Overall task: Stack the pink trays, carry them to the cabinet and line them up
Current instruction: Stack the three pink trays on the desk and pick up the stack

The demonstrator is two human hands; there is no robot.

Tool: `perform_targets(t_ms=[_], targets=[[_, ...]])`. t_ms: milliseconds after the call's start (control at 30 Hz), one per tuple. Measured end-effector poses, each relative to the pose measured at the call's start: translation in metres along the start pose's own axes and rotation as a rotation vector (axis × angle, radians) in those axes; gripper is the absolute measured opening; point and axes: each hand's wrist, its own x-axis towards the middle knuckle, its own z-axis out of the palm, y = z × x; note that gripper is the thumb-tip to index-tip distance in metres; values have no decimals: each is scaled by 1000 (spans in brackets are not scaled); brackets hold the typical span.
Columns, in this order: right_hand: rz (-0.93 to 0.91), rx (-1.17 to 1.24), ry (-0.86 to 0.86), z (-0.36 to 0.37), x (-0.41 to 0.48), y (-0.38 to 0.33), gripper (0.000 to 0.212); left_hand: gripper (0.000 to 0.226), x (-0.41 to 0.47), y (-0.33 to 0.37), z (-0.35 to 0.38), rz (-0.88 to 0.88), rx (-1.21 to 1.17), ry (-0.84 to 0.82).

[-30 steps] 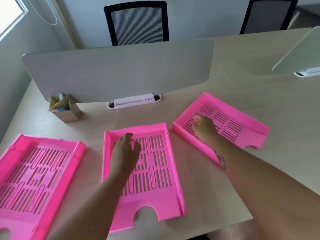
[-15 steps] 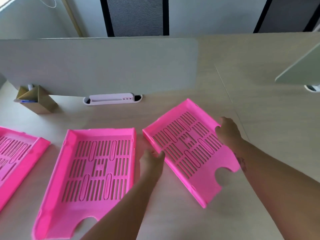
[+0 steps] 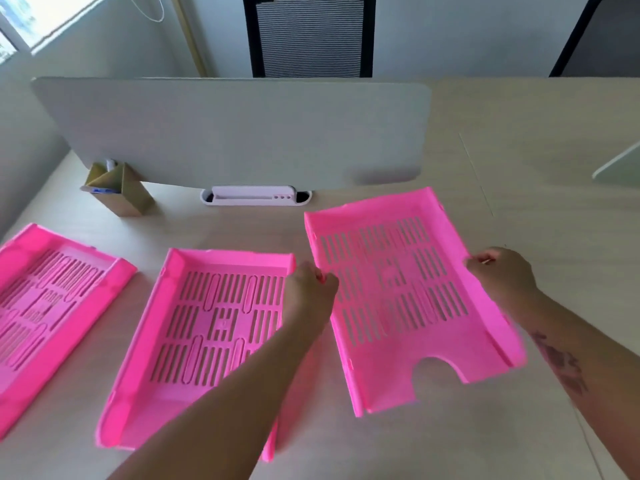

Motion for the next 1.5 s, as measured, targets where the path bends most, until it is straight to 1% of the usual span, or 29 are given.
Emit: perform_targets(t_ms=[67, 167, 200, 267, 367, 500, 633, 700, 833, 1033, 1133, 1200, 1233, 1300, 1333, 1400, 1500], targets=[[-71, 37, -30, 0, -18, -31, 26, 14, 11, 0, -39, 50, 47, 51], [-142, 104, -119, 14, -56, -82, 18, 19, 24, -12, -103, 109, 135, 105], [-150, 122, -147, 23, -70, -98, 21, 19, 26, -19, -125, 106, 167, 123], [-155, 147, -180, 47, -98, -125, 30, 15, 31, -39, -166, 84, 205, 166], [-139, 173, -189, 91, -136, -155, 30, 13, 36, -76, -217, 68, 233, 193], [-86, 197, -184, 150, -181, -175, 29, 10, 35, -125, -258, 65, 312, 163], [-54, 143, -153, 184, -207, -181, 34, 14, 43, -168, -269, 67, 341, 140], [-37, 127, -137, 192, -216, -179, 37, 15, 48, -181, -268, 71, 323, 102], [-15, 115, -121, 201, -218, -174, 34, 14, 51, -188, -263, 60, 263, 62], [-59, 143, -67, 206, -214, -176, 37, 22, 56, -189, -261, 13, 117, 45], [-23, 182, -98, 204, -216, -180, 37, 30, 51, -192, -260, -43, -34, -22], [-2, 208, -171, 201, -223, -180, 29, 37, 38, -198, -260, -73, -128, -111], [21, 237, -211, 200, -228, -177, 29, 39, 29, -203, -260, -93, -163, -153], [90, 298, -237, 202, -238, -168, 48, 43, 11, -218, -259, -148, -242, -222], [126, 322, -247, 204, -243, -164, 53, 45, 3, -224, -259, -173, -301, -246], [202, 385, -279, 208, -249, -160, 60, 49, -4, -233, -257, -219, -394, -261], [294, 450, -277, 209, -248, -165, 62, 51, 1, -234, -254, -278, -452, -255]])
